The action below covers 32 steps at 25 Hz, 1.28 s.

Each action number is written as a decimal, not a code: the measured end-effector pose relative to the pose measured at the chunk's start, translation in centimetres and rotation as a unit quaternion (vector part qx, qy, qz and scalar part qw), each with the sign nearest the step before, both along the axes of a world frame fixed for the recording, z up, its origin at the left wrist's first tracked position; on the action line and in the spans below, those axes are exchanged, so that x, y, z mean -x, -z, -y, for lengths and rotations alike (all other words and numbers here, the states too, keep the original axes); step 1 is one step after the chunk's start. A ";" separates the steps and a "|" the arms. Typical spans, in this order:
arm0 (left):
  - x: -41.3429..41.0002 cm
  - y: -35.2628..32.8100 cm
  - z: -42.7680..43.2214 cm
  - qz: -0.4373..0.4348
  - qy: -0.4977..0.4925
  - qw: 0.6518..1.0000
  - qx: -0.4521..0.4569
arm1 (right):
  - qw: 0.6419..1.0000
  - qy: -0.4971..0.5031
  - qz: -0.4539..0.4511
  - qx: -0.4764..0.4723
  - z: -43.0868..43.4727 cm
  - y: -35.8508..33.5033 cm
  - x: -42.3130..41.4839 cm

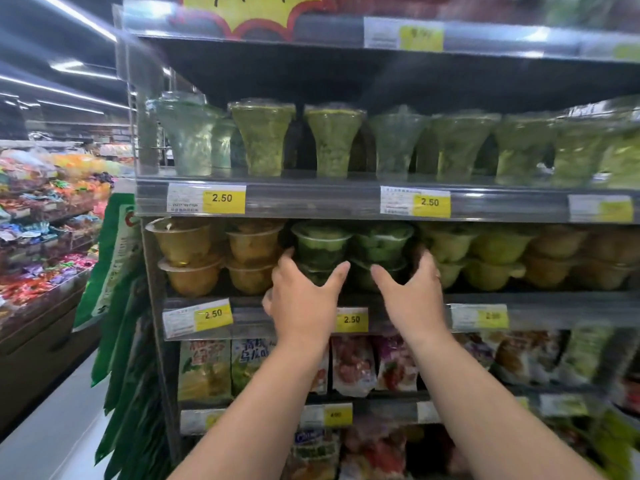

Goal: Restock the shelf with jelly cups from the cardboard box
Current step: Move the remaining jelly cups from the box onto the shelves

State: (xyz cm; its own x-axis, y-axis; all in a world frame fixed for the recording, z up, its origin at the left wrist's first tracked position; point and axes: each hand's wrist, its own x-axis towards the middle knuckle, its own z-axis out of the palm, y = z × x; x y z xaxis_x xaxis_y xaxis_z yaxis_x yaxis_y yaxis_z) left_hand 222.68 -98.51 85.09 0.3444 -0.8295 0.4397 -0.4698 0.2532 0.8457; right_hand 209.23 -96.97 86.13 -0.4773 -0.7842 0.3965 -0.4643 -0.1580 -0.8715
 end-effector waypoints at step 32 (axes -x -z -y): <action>14.1 1.6 -4.7 0.052 0.061 0.988 0.132 | 0.996 -0.015 -0.008 0.092 -3.1 2.4 11.6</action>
State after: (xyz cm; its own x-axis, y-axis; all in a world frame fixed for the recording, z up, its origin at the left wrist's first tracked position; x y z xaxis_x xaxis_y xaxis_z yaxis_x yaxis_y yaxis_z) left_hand 208.59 -93.76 83.53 0.1904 -0.7142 0.6735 -0.5024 0.5186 0.6919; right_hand 197.59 -93.90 83.76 -0.4464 -0.7122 0.5417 -0.4708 -0.3279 -0.8191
